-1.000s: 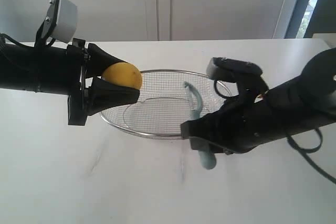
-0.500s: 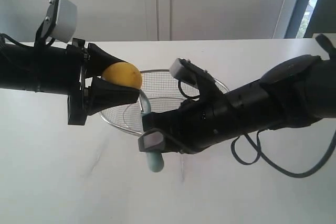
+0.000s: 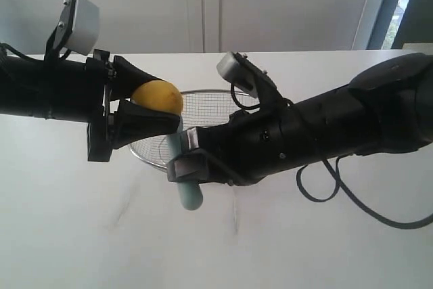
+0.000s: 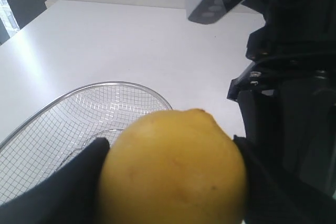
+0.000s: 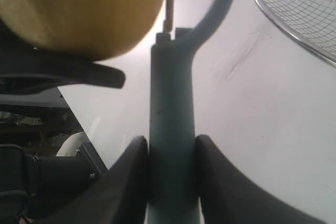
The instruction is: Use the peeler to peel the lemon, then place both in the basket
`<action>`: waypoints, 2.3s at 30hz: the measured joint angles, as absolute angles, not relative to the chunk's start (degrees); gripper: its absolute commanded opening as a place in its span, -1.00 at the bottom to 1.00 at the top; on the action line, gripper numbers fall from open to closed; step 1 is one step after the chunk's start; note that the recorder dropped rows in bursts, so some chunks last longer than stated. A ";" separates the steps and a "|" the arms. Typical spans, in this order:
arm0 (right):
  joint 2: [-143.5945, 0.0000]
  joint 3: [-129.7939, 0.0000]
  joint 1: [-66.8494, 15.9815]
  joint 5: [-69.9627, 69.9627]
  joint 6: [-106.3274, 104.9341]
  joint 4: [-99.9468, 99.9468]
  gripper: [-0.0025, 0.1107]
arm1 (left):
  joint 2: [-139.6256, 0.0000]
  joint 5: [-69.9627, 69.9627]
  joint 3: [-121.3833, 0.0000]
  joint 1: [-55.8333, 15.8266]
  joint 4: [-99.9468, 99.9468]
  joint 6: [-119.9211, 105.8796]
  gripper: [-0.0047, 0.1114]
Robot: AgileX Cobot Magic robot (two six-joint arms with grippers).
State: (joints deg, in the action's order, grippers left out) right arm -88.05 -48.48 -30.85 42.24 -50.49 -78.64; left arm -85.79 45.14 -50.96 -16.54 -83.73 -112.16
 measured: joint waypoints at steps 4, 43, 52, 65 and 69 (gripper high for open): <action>-87.84 -48.48 -30.85 42.12 -50.49 -77.53 -0.96 | -85.79 45.14 -50.96 -16.54 -83.83 -112.16 -0.92; -72.81 -48.48 -28.29 40.14 -43.35 -67.47 -0.96 | -85.79 45.14 -50.96 -16.54 -83.83 -112.16 -0.92; -59.24 -48.48 -28.29 38.12 -28.49 -50.66 -0.96 | -85.79 45.14 -50.96 -16.54 -83.83 -112.16 -0.92; -55.12 -47.39 -28.29 36.65 10.72 -1.51 -0.96 | -85.79 45.14 -50.96 -16.54 -83.83 -112.16 -0.92; -59.01 -44.23 -28.29 35.40 15.49 5.29 -0.96 | -85.79 45.14 -50.96 -16.54 -83.83 -112.16 -0.92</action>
